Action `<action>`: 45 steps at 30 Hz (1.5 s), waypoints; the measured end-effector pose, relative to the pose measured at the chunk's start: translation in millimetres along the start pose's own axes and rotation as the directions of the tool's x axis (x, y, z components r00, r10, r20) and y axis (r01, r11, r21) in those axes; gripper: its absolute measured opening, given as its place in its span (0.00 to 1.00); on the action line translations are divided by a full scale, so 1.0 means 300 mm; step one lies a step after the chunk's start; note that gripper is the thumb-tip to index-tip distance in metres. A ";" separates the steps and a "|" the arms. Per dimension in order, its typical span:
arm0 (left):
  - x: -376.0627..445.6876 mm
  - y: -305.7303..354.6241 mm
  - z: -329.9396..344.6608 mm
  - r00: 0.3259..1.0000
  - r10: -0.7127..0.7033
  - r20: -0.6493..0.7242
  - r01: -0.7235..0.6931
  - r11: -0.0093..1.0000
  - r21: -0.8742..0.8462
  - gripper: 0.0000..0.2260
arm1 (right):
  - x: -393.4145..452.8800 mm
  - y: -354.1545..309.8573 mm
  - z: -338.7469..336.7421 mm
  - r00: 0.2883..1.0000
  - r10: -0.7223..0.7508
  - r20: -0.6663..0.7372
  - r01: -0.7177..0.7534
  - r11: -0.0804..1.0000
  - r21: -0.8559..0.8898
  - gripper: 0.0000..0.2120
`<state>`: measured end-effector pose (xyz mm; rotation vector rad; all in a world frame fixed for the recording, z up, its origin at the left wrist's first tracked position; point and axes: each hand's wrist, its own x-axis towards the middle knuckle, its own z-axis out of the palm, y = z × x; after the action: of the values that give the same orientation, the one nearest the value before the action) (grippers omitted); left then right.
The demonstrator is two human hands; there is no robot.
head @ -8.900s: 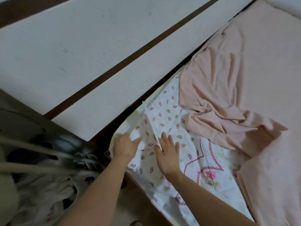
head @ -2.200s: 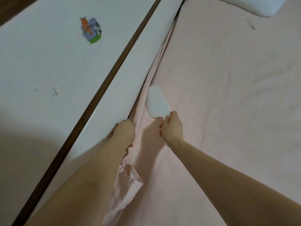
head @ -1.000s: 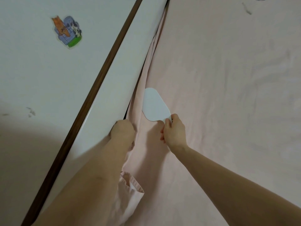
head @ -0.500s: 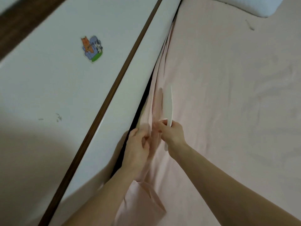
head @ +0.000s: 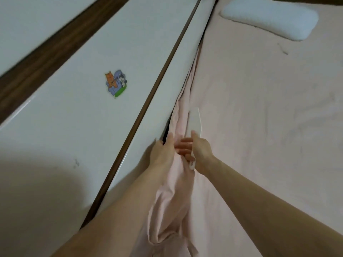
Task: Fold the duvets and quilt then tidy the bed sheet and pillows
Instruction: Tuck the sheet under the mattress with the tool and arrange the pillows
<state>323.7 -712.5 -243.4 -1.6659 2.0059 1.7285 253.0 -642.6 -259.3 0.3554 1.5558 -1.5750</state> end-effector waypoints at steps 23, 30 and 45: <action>0.281 0.385 0.103 0.842 0.507 -0.182 -0.394 0.810 0.435 0.07 | 0.346 -0.218 -0.065 0.883 -0.387 -0.266 0.321 0.911 -0.260 0.08; 0.287 0.493 0.122 0.846 0.520 -0.121 -0.417 0.785 0.458 0.19 | 0.435 -0.433 -0.029 0.846 -0.450 -0.285 0.329 0.862 -0.385 0.10; 0.422 0.645 0.152 0.836 0.548 -0.001 -0.471 0.720 0.510 0.18 | 0.638 -0.635 0.041 0.885 -0.416 -0.212 0.272 0.828 -0.490 0.09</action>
<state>109.0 -799.7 -200.9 -1.1626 2.8751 1.0115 7.5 -755.3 -268.8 0.0553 2.2800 -1.4039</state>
